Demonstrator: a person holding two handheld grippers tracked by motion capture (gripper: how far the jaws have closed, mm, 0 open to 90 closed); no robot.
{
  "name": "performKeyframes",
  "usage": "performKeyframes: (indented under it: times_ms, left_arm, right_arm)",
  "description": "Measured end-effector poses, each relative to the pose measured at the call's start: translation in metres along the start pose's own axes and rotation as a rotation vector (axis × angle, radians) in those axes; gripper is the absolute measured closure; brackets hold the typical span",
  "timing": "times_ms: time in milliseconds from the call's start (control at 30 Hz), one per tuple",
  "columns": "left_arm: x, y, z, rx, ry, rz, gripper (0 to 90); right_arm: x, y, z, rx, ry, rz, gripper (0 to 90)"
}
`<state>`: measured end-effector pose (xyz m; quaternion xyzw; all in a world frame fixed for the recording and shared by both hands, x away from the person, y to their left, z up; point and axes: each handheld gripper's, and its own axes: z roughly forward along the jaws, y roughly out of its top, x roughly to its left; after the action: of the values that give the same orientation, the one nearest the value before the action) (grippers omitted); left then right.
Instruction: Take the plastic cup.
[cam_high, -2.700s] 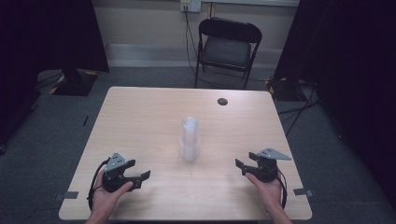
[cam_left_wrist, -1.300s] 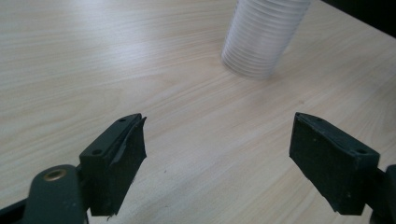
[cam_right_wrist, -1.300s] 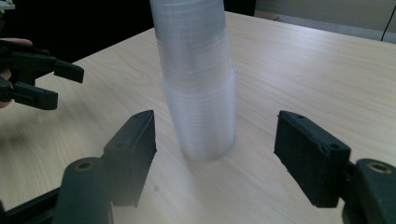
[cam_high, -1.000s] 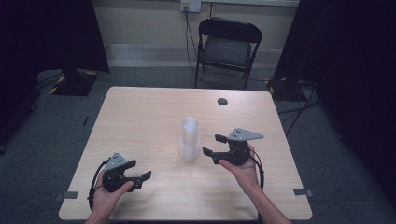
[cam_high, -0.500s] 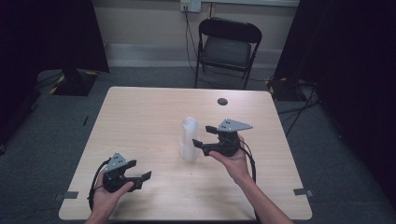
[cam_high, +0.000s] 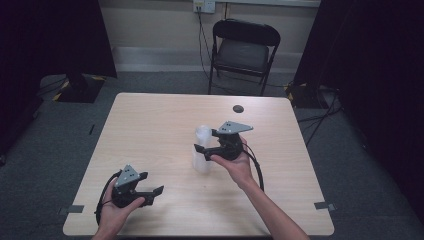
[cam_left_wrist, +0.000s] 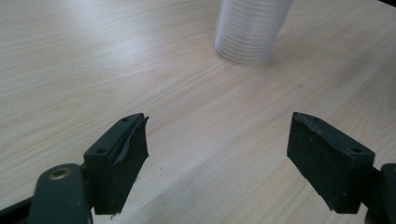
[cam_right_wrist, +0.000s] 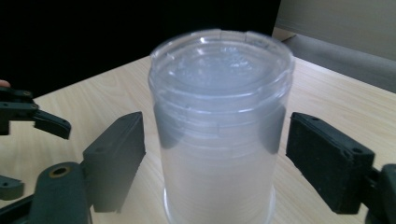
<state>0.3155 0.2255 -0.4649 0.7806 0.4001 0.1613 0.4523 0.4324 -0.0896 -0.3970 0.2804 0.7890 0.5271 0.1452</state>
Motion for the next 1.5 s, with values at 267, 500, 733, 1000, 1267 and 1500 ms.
performKeyframes:
  times_ms: [267,500,733,1000,1267,1500]
  left_arm:
    - [0.0,0.0,0.0,0.003,-0.002,-0.003,20.3]
    - [0.002,-0.001,0.0,0.008,0.006,-0.001,20.4]
    - [0.003,-0.001,0.001,0.019,0.014,-0.012,20.8]
    - [0.002,-0.002,0.001,0.019,-0.004,-0.031,20.8]
    - [0.003,-0.002,0.001,0.021,0.001,-0.023,20.9]
    - [0.003,-0.001,0.001,0.02,0.001,-0.023,20.9]
  right_arm:
    - [-0.001,-0.006,0.015,0.027,0.004,0.001,23.1]
    - [0.001,-0.013,0.026,0.05,-0.009,-0.013,25.6]
    - [0.0,-0.018,0.027,0.026,-0.023,-0.008,28.2]
    - [-0.001,-0.018,0.025,0.029,-0.025,-0.004,29.5]
    - [-0.002,-0.016,0.023,0.017,-0.029,-0.008,29.7]
    - [-0.001,-0.013,0.023,0.006,-0.024,-0.014,29.7]
